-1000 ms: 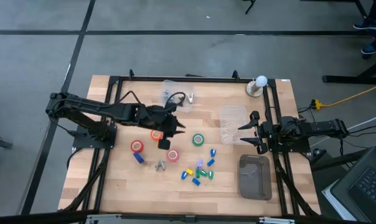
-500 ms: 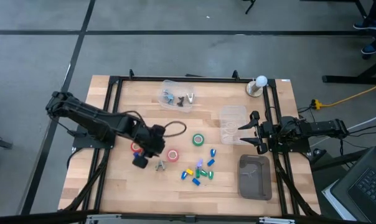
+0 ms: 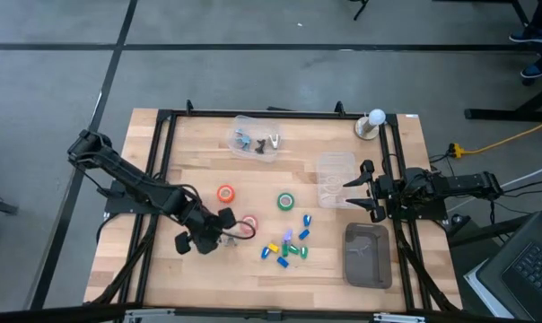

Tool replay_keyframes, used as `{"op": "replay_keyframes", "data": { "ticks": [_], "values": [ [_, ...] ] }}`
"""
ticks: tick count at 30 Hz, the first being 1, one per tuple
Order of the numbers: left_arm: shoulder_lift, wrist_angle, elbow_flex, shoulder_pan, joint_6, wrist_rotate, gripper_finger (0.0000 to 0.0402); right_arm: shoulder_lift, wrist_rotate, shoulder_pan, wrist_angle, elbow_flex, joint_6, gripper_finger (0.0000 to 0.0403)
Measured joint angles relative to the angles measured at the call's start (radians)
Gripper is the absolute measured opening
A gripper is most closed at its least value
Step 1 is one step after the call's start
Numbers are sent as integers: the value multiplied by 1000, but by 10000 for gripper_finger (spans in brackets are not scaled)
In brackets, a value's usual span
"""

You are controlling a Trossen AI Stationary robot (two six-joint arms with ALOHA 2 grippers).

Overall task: Pick and place Stapler, Stapler remover, tape
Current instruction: Put the grey stapler remover into the top transparent bin

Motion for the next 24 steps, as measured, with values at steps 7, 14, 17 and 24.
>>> {"op": "replay_keyframes", "data": {
  "ticks": [7, 14, 17, 24],
  "values": [
    [15, 98, -56, -12, 96, -51, 79, 0, 0, 0, 0, 0, 0, 225],
    [78, 123, -70, -22, 97, -51, 79, 0, 0, 0, 0, 0, 0, 225],
    [119, 145, -70, -27, 118, -62, 79, 0, 0, 0, 0, 0, 0, 225],
    [200, 186, -70, -24, 141, -133, 79, 0, 0, 0, 0, 0, 0, 225]
  ]
}}
